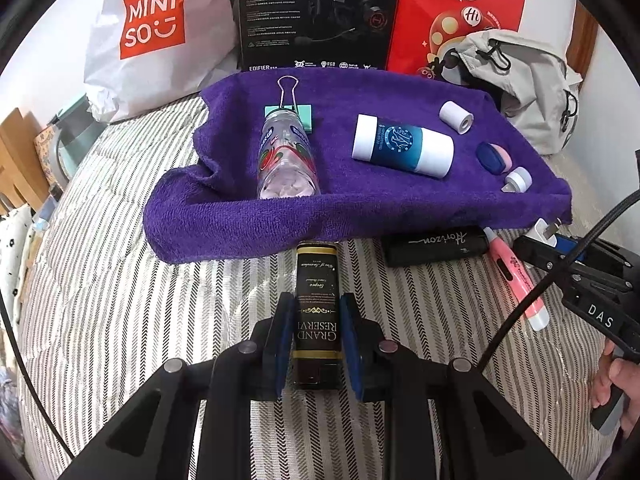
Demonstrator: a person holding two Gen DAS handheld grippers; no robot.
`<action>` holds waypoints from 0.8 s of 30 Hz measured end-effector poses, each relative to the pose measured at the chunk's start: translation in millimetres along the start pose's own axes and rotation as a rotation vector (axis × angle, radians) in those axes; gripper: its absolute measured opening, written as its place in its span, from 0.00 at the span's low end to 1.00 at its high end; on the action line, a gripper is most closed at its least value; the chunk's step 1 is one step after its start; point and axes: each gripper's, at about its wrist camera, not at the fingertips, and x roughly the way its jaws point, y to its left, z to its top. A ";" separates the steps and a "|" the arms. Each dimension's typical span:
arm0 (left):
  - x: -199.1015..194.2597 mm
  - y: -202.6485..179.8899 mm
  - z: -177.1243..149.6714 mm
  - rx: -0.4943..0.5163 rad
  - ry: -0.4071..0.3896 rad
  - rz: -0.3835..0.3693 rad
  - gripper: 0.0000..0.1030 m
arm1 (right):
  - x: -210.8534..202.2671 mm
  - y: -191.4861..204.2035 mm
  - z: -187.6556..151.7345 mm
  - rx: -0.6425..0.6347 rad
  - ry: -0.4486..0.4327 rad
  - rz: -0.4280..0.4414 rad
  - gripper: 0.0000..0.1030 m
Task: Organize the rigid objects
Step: 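Grasp the dark Grand Reserve tube with the left tool while the right grasps the charger, then set the tube by the candy bottle with the left tool while the right sets the charger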
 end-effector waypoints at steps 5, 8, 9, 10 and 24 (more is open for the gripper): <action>-8.0 15.0 -2.2 -0.060 -0.010 -0.083 0.22 | -8.7 -4.7 -5.5 0.017 0.027 0.026 0.28; -11.6 19.6 -4.0 -0.074 -0.012 -0.102 0.22 | -11.9 -8.4 -8.8 0.035 0.045 0.044 0.28; -12.4 20.4 -4.4 -0.075 -0.014 -0.100 0.22 | -12.9 -8.8 -9.8 0.037 0.046 0.044 0.28; -13.3 21.4 -4.9 -0.077 -0.014 -0.104 0.22 | -13.6 -9.1 -10.4 0.037 0.045 0.044 0.28; -30.4 14.7 5.0 -0.071 -0.044 -0.156 0.22 | -25.9 -6.9 -12.1 0.037 0.043 0.082 0.28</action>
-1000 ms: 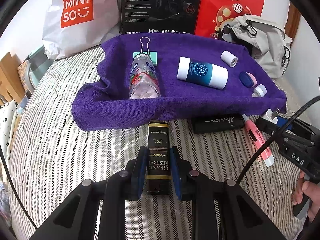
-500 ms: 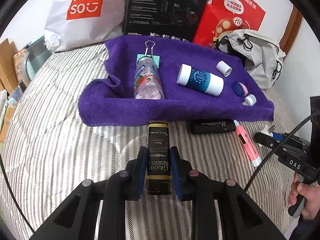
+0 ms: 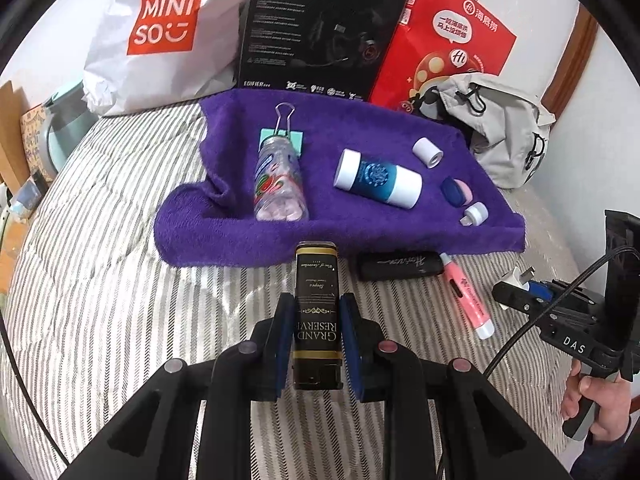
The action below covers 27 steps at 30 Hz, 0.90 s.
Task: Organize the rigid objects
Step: 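Set the tube by the candy bottle with the left tool while the right sets the charger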
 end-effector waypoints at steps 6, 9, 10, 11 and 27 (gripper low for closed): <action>-2.0 -7.8 11.1 0.011 -0.008 -0.013 0.22 | -4.6 4.7 8.4 -0.015 -0.002 0.021 0.28; -0.7 -9.9 21.1 0.012 -0.012 -0.010 0.22 | -5.9 7.0 14.4 -0.024 -0.004 0.030 0.28; 0.1 -10.4 25.3 0.011 -0.017 -0.009 0.22 | -6.5 7.5 16.5 -0.025 -0.007 0.033 0.28; 1.2 -10.6 29.5 0.009 -0.019 -0.008 0.22 | -7.2 8.1 18.7 -0.028 -0.013 0.037 0.28; 37.4 -5.3 81.8 -0.022 0.005 0.019 0.22 | 5.8 8.3 66.8 -0.058 -0.026 0.083 0.28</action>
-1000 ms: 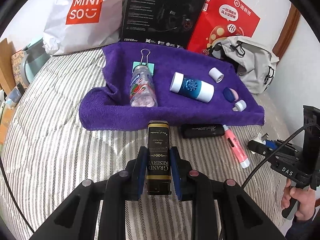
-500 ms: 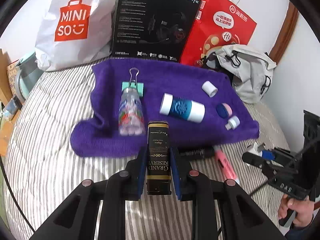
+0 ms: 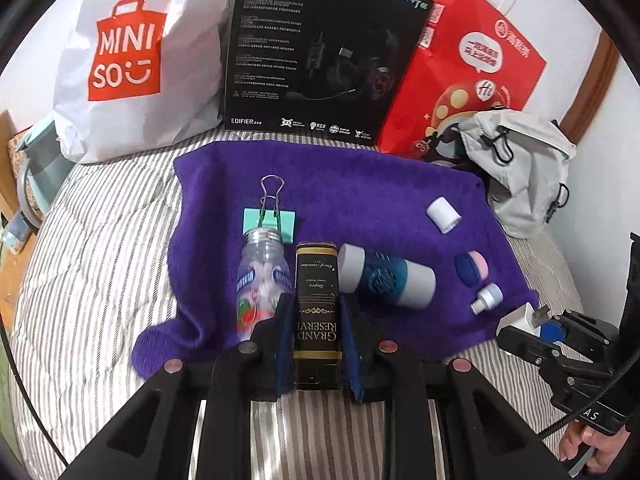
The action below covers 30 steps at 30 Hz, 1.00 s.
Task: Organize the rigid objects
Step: 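Set the tube by the candy bottle with the left tool while the right sets the charger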
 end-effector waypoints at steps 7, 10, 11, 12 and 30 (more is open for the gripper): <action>27.9 -5.0 10.4 0.005 0.037 0.014 0.22 | 23.2 -13.4 21.4 0.001 0.011 -0.016 0.28; 37.5 -7.0 9.8 0.013 0.053 0.025 0.22 | 33.2 -16.1 24.3 -0.012 0.027 -0.044 0.28; 39.7 -8.0 9.2 0.018 0.058 0.027 0.22 | 37.4 -16.7 24.9 -0.018 0.033 -0.046 0.28; 41.6 -9.1 8.6 0.022 0.061 0.030 0.22 | 40.6 -17.1 25.3 -0.020 0.039 -0.044 0.28; 60.0 -25.6 6.4 0.121 0.106 0.161 0.22 | 70.4 -13.8 27.0 -0.093 0.085 -0.076 0.28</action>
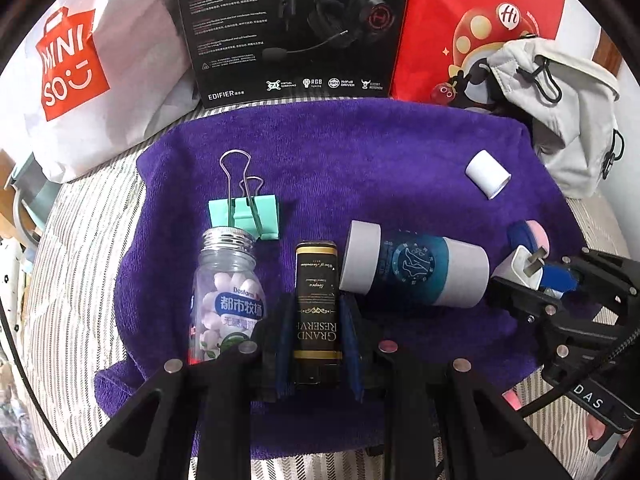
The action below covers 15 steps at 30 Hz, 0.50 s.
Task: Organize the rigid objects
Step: 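Set the tube by the candy bottle with the left tool while the right sets the charger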
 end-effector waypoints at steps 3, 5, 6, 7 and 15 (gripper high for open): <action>-2.2 5.0 -1.6 -0.020 0.015 -0.015 0.22 | -0.1 2.1 -1.2 -0.027 0.001 -0.003 0.29; -3.8 6.9 -3.8 -0.021 0.024 -0.019 0.24 | 0.1 3.0 -1.1 -0.046 0.006 -0.006 0.29; -4.7 7.3 -5.2 -0.017 0.026 -0.019 0.24 | 0.2 4.3 -1.1 -0.057 0.011 -0.009 0.29; -6.5 7.6 -7.5 -0.013 0.028 -0.019 0.24 | 0.0 5.9 -1.1 -0.069 0.017 -0.014 0.29; -35.1 16.9 -19.6 -0.047 -0.012 -0.029 0.34 | -0.4 10.6 -1.9 -0.064 0.037 -0.019 0.28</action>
